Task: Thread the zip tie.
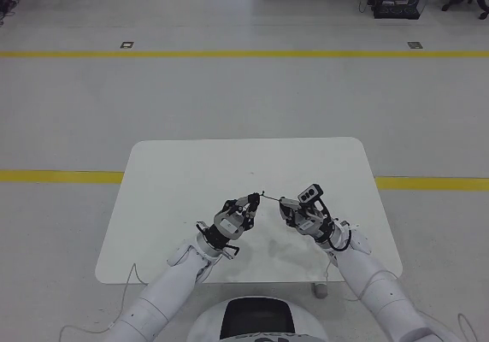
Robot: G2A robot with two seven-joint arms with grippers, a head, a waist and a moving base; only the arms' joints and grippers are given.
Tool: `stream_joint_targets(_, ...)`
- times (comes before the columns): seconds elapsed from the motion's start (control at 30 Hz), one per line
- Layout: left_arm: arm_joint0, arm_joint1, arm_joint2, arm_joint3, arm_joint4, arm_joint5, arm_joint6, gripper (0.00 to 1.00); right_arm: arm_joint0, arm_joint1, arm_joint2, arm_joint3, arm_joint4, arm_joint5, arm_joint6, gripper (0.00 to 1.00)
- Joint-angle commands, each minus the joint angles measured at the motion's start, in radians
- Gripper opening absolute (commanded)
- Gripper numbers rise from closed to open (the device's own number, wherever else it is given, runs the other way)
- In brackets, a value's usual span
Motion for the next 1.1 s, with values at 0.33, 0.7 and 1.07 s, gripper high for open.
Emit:
stream_joint_targets(0.33, 0.000, 0.000, 0.000, 0.000, 0.000, 0.000, 0.000, 0.00, 0.001, 0.000, 0.007, 0.005, -0.008, 0.003, 0.000, 0.00)
stream_joint_targets(0.7, 0.000, 0.000, 0.000, 0.000, 0.000, 0.000, 0.000, 0.00, 0.003, -0.001, 0.014, 0.011, -0.016, 0.004, 0.000, 0.00)
stream_joint_targets(1.07, 0.000, 0.000, 0.000, 0.000, 0.000, 0.000, 0.000, 0.00, 0.006, -0.004, 0.023, 0.020, -0.020, 0.003, -0.002, 0.00)
